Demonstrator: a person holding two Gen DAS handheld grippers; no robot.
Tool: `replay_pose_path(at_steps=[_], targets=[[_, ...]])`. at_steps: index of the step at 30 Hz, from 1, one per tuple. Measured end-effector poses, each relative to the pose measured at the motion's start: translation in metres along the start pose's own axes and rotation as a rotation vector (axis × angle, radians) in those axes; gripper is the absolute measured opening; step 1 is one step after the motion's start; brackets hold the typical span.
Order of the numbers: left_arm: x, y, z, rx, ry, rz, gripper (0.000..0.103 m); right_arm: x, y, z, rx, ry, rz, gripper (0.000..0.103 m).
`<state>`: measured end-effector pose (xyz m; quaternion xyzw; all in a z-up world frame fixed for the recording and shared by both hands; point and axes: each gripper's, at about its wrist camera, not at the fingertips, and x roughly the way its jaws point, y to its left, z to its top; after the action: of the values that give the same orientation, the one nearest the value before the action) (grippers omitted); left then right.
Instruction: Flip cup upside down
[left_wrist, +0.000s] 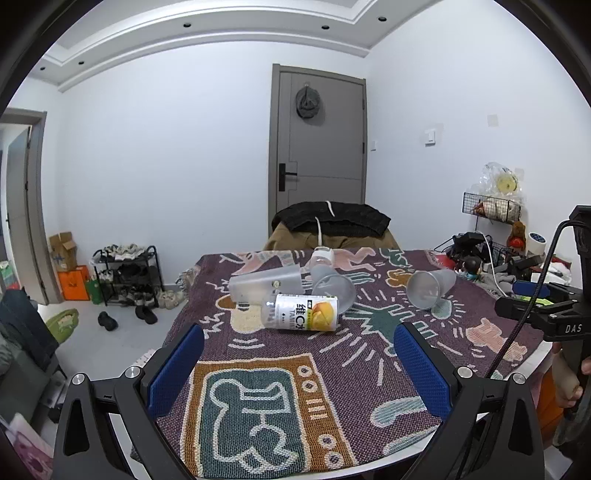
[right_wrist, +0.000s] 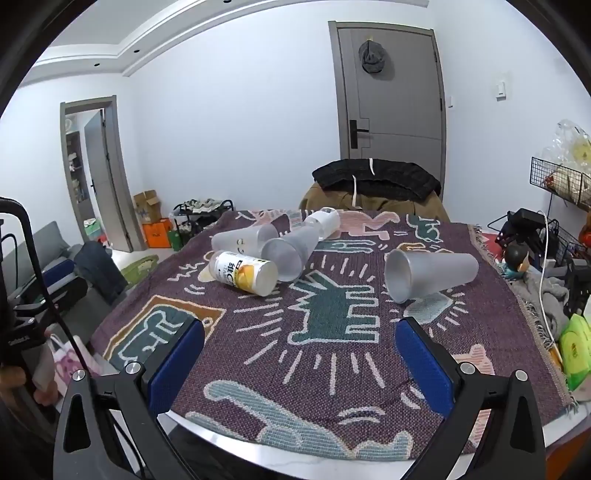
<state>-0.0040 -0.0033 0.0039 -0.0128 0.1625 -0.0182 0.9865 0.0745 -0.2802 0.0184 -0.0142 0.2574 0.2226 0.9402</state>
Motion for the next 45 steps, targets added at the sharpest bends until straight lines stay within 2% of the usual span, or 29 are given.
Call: replay_pose_path(at_steps=[21,25,45], targets=[[-0.0062,0.0030,0.0014,-0.027,-0.043,0.000,0.103,-0.0003,0.0000,0.0007,-0.001,0.012,-0.007,0.103],[-0.0041,0.0001,0.0016,-0.021,-0.030,-0.017,0.103,0.0000,0.0009,-0.0002,-0.002,0.013,-0.008,0.103],[-0.0039,0.0013,0.0006,-0.026,-0.042,0.007,0.103,0.0024,0.0010,-0.0021,-0.003,0.016,-0.008,0.103]])
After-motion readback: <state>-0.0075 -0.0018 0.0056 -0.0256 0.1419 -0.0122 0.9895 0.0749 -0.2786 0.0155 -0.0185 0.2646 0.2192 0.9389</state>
